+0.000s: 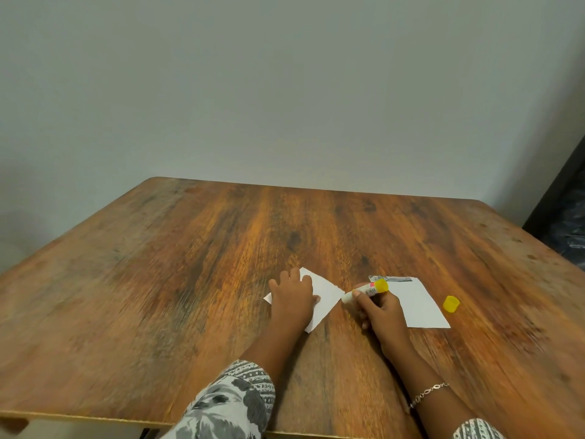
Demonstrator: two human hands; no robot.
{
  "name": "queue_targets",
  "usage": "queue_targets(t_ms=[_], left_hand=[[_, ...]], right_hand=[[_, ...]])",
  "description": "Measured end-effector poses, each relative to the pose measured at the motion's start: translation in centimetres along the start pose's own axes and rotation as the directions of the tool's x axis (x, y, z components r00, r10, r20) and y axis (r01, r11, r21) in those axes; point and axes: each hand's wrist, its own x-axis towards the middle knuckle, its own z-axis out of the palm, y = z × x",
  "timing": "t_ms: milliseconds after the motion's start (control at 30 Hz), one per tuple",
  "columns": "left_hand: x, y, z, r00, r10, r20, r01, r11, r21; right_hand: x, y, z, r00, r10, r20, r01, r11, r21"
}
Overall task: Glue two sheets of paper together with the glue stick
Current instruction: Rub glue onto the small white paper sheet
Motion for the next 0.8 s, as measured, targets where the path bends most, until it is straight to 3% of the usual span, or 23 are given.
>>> queue_targets(t_ms=[167,333,467,633,800], left_hand=[[-1.0,0.9,0.3,0.995,-0.07,-0.069,0.076,0.993,0.086],[-1.1,1.3,-0.5,0.996,-0.087,-0.02,0.088,0.995,0.053],[-0.2,0.3,0.2,0.988,0.095,-0.126,-0.086,0.994,0.074],[0.5,-1.3,-1.3,0.936,0.349,-0.038,-0.351,0.928,-0.126],[1.6,-2.1,-1.0,0.892,0.352,0.282,-0.259,0.912,-0.319]], right_hand=[[0.7,0.0,0.5,1.0,-0.025,-0.018,0.025,0.999,-0.026],[1.2,-0.2,0.7,0.998,-0.058,-0.017,0.057,0.998,-0.039],[1.7,-0.2,0.9,0.996,-0.085,-0.025,0.084,0.995,-0.045],[2.4,0.0,1.2,0.996,-0.084,-0.025,0.084,0.996,-0.027],[3.2,0.2,1.4,0.994,-0.097,-0.045,0.097,0.995,-0.001]])
